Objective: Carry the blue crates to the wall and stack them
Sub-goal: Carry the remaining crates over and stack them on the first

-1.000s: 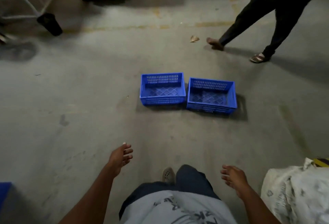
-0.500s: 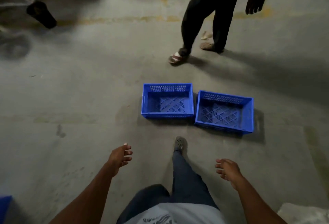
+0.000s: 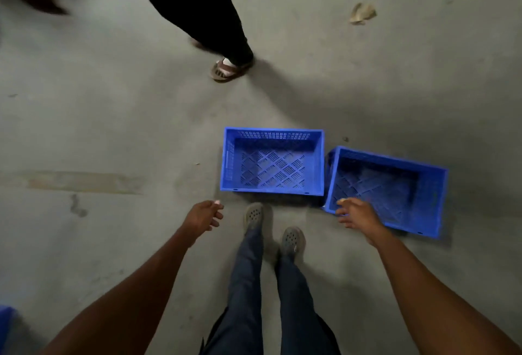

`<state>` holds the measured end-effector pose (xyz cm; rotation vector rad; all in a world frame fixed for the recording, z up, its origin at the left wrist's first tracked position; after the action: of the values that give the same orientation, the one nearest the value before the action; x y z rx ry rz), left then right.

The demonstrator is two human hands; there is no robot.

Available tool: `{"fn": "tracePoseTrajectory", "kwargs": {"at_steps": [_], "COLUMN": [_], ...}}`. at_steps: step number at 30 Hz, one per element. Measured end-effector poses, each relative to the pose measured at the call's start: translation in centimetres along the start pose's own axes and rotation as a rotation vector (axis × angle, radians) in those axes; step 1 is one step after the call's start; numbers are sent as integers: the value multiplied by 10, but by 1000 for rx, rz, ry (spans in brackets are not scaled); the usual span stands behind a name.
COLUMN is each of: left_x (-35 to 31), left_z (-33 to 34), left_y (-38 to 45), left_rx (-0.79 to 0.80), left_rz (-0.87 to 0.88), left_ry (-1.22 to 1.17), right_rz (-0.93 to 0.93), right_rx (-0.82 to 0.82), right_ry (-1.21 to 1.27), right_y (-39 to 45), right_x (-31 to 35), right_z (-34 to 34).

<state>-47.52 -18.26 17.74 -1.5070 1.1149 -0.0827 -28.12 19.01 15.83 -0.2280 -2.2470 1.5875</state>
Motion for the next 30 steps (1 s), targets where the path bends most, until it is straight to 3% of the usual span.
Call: {"fn": "tracePoseTrajectory", "kwargs": {"at_steps": [7, 12, 17, 21, 23, 27, 30], "left_x": [14, 53, 72, 103, 124, 119, 121], "left_z": [9, 5, 16, 14, 7, 29, 34], "left_y": [212, 346, 432, 489, 513, 501, 504], "left_rx": [-6, -86, -100, -108, -157, -94, -97], "left_rz": [-5, -1, 51, -20, -24, -88, -71], "left_ry": [56, 156, 290, 133, 65, -149, -218], "right_rz": [-8, -70, -63, -47, -12, 23, 42], "right_rx": [-69, -179, -336, -412, -410, -195, -123], "right_ry": [-68, -296, -331, -262, -216, 100, 172], "right_y": [190, 313, 404, 443, 455, 466, 465], "right_x": [60, 81, 85, 85, 83, 80, 80], "right_z": [49, 80, 97, 102, 101, 112, 115]}}
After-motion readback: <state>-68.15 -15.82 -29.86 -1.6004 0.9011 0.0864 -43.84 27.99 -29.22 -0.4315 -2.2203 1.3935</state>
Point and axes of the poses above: each hand's wrist, its own y-axis towards the middle knuckle, its own z-axis out of the palm, x = y × z, the point moved 6 cm from there along y, towards the middle knuckle, and after that the axes turned 10 degrees about z, right-handed, at the moved point
